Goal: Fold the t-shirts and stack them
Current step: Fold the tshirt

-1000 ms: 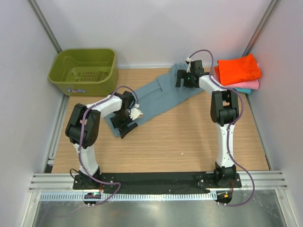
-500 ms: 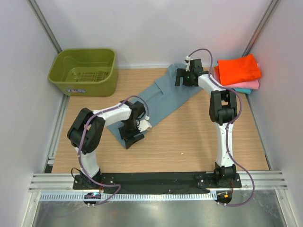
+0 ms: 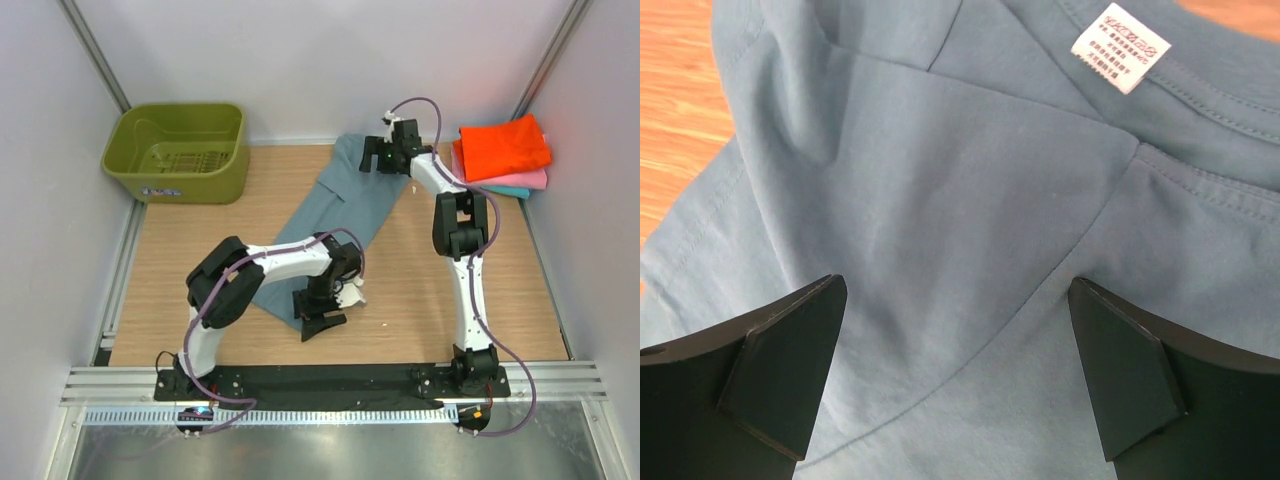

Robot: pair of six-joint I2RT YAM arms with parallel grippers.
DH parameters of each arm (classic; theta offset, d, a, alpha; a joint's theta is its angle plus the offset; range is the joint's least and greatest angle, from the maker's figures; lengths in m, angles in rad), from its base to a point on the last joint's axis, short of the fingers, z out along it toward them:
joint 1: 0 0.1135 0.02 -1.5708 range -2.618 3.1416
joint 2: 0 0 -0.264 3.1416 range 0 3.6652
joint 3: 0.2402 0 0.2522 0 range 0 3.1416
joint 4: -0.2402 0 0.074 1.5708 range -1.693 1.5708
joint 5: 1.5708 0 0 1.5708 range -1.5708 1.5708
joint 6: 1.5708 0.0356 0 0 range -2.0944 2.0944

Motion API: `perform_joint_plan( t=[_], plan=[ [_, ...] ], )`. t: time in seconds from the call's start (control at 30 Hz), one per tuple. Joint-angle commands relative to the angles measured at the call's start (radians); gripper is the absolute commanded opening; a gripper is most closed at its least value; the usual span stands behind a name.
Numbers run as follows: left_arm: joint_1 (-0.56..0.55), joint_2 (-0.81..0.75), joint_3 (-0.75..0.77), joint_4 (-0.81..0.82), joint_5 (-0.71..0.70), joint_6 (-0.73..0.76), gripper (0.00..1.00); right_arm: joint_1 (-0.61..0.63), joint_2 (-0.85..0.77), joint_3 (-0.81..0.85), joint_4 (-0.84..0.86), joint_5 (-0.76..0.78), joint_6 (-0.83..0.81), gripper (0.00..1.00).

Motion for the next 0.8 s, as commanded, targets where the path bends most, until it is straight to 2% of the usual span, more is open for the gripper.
perform_joint_plan(
  t=[0.0, 0.23, 0.77],
  plan=[
    [-0.069, 0.089, 0.070, 0.077, 0.128, -0.027, 0.72, 0.035, 0.057, 0.053, 0.014, -0.044, 0.033, 1.00],
    [-0.149, 0.180, 0.217, 0.074, 0.154, -0.070, 0.75, 0.064, 0.097, 0.118, 0.040, -0.073, 0.049, 1.00],
    [-0.190, 0.381, 0.567, 0.007, 0.177, -0.084, 0.78, 0.127, 0.137, 0.192, 0.080, -0.136, 0.104, 1.00]
  ],
)
